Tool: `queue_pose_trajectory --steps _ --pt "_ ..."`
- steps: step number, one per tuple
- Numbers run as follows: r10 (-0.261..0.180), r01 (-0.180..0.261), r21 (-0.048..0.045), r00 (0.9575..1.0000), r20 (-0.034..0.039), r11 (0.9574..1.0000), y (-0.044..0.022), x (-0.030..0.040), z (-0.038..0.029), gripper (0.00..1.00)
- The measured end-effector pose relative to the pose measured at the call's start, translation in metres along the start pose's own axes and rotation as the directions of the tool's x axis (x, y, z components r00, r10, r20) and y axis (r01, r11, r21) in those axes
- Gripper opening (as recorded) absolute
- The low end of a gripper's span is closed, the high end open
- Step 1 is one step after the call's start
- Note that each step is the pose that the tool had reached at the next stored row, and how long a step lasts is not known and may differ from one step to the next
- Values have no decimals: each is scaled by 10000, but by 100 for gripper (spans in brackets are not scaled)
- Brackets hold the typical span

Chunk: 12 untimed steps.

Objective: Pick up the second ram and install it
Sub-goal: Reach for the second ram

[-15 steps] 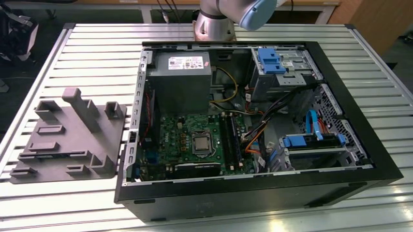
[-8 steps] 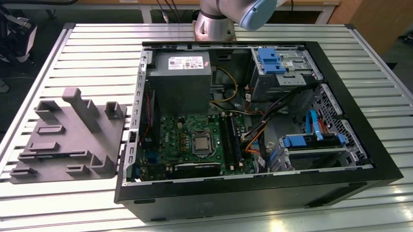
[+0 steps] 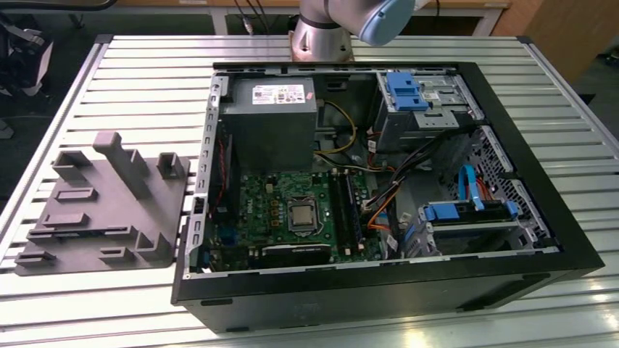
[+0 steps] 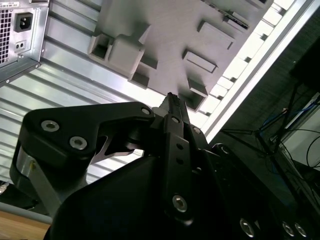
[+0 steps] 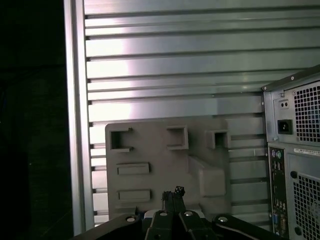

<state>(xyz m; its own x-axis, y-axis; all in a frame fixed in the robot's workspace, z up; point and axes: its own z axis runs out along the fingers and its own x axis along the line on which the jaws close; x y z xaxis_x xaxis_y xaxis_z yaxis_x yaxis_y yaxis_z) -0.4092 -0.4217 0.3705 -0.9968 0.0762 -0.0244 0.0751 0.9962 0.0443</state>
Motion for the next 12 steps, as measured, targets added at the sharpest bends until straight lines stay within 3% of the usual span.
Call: queue_pose_trajectory --steps 12 --pt "-1 1 -1 10000 1 10000 -34 40 23 11"
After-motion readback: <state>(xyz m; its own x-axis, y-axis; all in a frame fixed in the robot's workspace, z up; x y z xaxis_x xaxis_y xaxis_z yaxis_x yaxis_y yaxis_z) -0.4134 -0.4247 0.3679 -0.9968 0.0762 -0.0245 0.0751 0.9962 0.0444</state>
